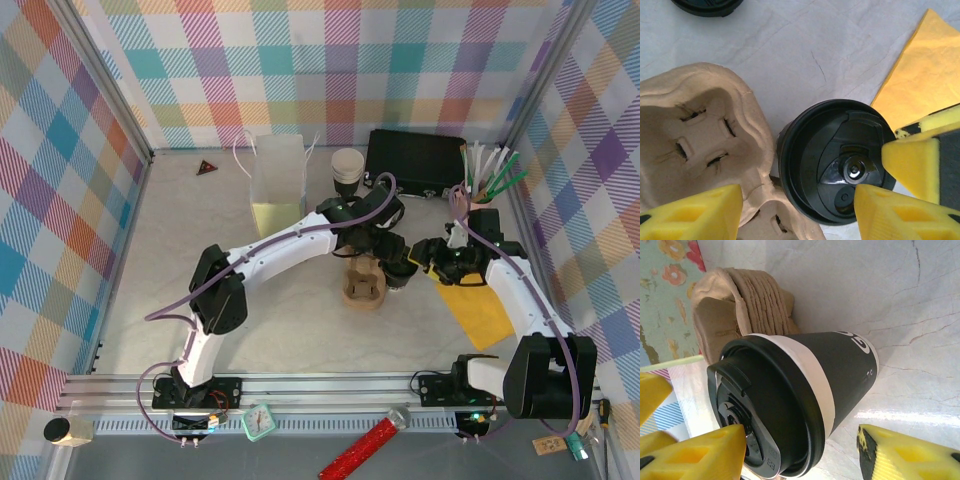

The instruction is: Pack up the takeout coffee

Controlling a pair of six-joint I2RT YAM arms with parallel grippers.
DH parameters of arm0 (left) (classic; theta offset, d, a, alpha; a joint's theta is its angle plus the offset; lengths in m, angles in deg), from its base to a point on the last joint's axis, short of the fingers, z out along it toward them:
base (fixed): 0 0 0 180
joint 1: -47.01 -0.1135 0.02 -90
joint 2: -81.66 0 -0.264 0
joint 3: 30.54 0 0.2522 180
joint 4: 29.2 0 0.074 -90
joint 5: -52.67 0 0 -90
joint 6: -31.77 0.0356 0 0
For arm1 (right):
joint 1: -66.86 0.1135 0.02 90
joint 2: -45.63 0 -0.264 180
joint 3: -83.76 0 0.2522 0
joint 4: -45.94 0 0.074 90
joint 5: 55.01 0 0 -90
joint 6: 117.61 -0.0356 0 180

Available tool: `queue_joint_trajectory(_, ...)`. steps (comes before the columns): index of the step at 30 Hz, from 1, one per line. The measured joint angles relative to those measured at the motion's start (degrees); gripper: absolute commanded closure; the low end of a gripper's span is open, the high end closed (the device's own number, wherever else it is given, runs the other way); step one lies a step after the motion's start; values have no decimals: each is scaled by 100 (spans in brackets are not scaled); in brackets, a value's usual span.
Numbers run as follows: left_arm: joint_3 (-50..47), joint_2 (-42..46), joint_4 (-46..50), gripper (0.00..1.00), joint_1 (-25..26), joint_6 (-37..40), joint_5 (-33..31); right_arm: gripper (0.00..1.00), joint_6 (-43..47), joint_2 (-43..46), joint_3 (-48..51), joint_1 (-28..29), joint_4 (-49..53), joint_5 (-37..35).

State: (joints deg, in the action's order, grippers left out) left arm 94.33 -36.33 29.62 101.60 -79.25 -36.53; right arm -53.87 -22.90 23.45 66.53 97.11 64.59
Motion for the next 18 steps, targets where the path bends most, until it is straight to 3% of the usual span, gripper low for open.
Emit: queue_joint_trajectory(18,13,-337,-24,49,-52,-39,44,48,20,-317,-44,192,-136,-57)
